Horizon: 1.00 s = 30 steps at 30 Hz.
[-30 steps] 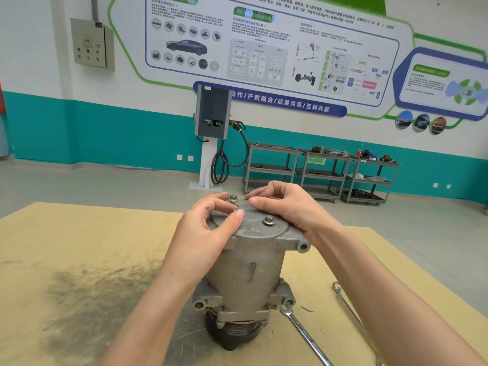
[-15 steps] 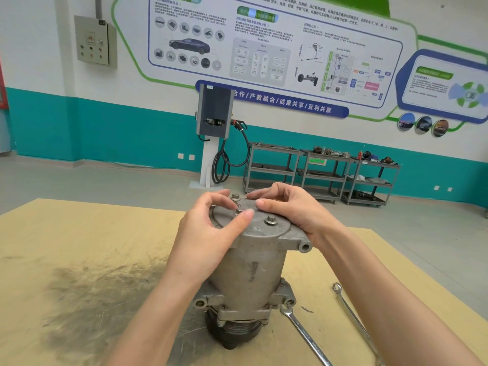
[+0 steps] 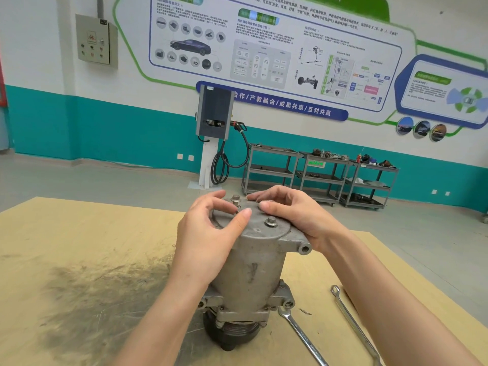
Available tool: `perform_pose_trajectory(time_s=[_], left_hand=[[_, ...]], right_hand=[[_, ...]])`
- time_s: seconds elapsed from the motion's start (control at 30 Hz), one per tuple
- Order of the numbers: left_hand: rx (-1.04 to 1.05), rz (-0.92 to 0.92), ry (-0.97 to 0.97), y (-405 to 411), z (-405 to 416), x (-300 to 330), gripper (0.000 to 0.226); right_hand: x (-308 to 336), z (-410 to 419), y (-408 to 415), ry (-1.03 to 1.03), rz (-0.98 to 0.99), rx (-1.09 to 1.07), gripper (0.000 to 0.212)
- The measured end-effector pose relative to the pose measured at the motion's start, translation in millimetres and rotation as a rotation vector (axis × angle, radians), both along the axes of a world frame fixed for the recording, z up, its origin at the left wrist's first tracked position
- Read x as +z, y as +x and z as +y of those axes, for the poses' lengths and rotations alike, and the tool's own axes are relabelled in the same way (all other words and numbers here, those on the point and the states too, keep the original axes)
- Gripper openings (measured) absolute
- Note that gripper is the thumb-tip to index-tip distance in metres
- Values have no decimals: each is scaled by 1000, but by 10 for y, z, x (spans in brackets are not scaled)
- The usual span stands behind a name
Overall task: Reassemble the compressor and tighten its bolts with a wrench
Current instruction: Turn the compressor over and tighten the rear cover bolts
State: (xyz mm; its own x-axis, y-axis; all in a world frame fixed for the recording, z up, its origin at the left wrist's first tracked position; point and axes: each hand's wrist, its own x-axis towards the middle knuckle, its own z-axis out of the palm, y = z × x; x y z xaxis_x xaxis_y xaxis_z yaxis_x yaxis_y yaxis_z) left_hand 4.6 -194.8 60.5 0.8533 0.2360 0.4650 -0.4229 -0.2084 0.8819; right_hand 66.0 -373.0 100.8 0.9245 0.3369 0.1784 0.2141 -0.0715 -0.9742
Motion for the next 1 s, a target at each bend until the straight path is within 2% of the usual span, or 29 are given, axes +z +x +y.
perform_pose_trajectory(time_s=[0.1,0.3,0.43,0.5,0.6,0.67,0.77,0.83,0.87,0.93,1.0], left_hand=[[-49,-20,16,-12,26,21,8],[-23,-30,152,-25,112,85,7],[-14,21,66,-33,65,98,17],[-13,27,66,-26,81,138,15],[-64,38,149,-23,152,220,3],[-118,48,211,-37,186,271,12],[-175,71,281,-42,201,306,21],[-204,105,256,-30,190,264,14],[-192,109,232,-29,170,234,9],[-86,89,204,-36,105,149,22],[31,71,161,-38,33,104,26]], right_hand=[[-28,-41,-40,32,67,58,33],[-52,-34,-6,71,71,62,24],[-11,33,7,57,39,-6,16],[3,58,18,19,3,-49,18],[6,56,13,-14,-19,-66,16],[-12,35,-15,9,4,-40,11],[-42,32,-46,58,35,-25,24],[-52,33,-48,82,55,-27,24],[-43,38,-53,89,75,-30,25],[-18,50,-56,90,102,-46,26],[7,76,-42,53,89,-81,21]])
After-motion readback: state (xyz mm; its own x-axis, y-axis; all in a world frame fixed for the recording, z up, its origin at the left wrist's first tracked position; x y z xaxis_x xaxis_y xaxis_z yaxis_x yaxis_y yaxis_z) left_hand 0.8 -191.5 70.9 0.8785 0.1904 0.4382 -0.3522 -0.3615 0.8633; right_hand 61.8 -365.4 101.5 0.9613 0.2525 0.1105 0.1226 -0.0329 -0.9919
